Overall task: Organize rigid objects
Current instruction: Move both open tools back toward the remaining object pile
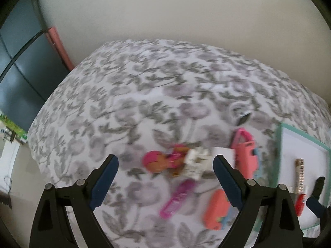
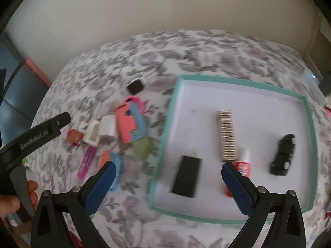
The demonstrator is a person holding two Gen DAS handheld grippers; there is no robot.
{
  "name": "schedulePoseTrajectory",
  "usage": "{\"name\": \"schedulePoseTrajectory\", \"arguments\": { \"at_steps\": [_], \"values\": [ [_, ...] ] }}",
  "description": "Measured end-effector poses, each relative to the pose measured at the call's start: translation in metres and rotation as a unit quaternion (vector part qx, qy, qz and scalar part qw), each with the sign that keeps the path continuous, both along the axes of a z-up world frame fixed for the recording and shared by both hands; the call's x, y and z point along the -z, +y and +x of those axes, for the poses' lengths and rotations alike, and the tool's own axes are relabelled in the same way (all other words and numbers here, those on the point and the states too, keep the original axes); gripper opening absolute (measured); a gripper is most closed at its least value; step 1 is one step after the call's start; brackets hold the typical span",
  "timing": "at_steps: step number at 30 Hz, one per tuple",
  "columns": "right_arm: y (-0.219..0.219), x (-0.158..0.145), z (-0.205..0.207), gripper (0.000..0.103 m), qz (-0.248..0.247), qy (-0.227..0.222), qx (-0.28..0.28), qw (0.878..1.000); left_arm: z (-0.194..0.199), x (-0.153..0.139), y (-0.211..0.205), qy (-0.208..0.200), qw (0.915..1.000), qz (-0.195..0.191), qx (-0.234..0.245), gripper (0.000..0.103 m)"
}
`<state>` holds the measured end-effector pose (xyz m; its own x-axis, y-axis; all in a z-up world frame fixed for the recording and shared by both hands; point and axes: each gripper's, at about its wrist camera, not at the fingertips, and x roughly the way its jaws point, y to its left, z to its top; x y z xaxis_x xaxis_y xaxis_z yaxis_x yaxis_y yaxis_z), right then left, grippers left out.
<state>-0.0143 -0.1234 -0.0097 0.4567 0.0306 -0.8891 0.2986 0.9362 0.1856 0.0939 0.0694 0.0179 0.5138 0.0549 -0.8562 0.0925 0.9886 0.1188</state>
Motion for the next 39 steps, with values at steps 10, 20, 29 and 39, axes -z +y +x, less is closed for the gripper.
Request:
{"name": "schedulePoseTrajectory", "arguments": {
  "at_steps": [10,20,29,39],
  "values": [
    [0.047,0.021,0.026,0.103,0.016,0.02,-0.045,0.999,0.017,0.025,0.047,0.033,0.9985,-0.014,-0.041,0.093],
    [0.083,0.058,0.044,0.103,0.006,0.059,-0.076,0.995,0.021,0.058,0.041,0.089,0.9958,-0.015,-0.013,0.093],
    [0.101,0.081,0.051,0.094,-0.034,0.074,-0.09,0.993,0.022,0.072,0.034,0.116,0.9932,-0.014,0.001,0.093],
    [0.109,0.077,0.054,0.071,-0.064,0.067,-0.091,0.992,0.021,0.082,0.024,0.133,0.9909,-0.008,0.017,0.093]
  ]
}}
